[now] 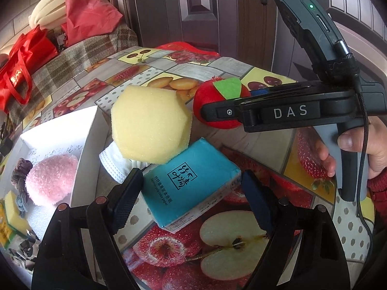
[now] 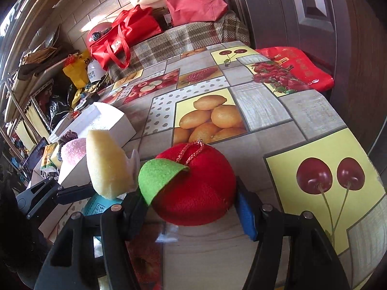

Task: Organize soft objects
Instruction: 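Grasp the blue tissue pack with the left gripper while the right grasps the red apple plush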

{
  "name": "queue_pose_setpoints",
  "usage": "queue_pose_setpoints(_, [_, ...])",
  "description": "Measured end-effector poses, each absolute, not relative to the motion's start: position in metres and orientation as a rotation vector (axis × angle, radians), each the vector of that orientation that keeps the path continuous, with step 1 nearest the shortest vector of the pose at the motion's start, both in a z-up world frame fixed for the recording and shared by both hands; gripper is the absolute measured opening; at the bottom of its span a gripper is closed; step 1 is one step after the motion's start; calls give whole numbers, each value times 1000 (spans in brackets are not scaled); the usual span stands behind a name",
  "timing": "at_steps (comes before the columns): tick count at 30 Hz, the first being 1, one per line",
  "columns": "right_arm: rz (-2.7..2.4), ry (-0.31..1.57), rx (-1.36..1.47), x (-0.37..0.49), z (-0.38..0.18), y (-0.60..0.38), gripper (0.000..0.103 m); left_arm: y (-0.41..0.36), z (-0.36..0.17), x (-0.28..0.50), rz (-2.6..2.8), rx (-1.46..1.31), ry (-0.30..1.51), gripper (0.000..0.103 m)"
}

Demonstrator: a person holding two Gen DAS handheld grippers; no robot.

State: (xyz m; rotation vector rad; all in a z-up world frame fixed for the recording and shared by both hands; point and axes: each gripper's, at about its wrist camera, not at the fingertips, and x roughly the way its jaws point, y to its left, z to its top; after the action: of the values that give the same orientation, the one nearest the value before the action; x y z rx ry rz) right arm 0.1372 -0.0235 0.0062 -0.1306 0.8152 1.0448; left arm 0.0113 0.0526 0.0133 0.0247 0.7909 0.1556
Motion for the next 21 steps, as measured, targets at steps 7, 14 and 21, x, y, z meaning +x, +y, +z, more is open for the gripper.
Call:
queue_pose_setpoints(7, [1030,782,-116,135,9,-29,65,42,19,2,199,100,735,58])
queue_pose_setpoints(14, [1032,783,-109,134,9,-29,65,48,21,1,218,84,727,58])
queue_pose_setpoints(21, [1035,795,-105,135,7,-29,65,60,16,8,222,15,770,82])
